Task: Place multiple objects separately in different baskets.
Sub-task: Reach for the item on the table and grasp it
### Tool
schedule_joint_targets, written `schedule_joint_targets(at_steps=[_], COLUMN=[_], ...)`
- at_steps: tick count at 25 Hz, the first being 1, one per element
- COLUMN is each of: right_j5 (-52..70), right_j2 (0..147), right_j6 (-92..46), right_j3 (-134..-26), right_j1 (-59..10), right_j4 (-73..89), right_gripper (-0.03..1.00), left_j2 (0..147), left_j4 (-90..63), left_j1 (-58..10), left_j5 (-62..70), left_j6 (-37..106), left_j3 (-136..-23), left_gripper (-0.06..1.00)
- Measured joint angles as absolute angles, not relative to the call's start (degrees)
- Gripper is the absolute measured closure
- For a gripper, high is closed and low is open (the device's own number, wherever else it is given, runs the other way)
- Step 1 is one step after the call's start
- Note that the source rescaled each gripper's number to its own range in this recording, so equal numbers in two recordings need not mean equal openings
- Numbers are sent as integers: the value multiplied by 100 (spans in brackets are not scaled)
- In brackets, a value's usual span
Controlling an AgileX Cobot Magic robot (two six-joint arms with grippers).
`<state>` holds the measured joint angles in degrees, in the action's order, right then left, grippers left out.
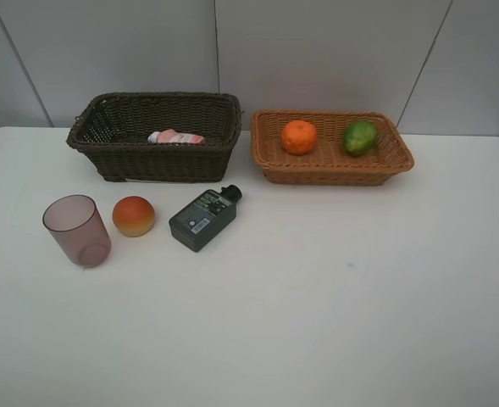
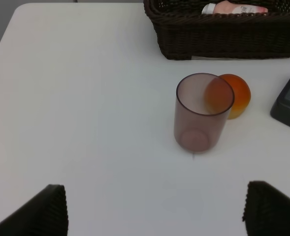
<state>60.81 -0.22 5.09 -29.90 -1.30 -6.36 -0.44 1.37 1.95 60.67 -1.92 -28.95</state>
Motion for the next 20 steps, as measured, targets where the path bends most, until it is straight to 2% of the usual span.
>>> schedule_joint_targets(at_steps=[20], right_j5=[6081], right_j2=[-22], right_j6=[504], right_j3=[-2990], right_j1=[-130], right_j4=[-636], right_gripper=[18], left_j2=[-44], left_j4=[137], left_j1=[195], left_j5=[6067], left_j6=[-192], left_j3=[-2895], left_gripper=[2])
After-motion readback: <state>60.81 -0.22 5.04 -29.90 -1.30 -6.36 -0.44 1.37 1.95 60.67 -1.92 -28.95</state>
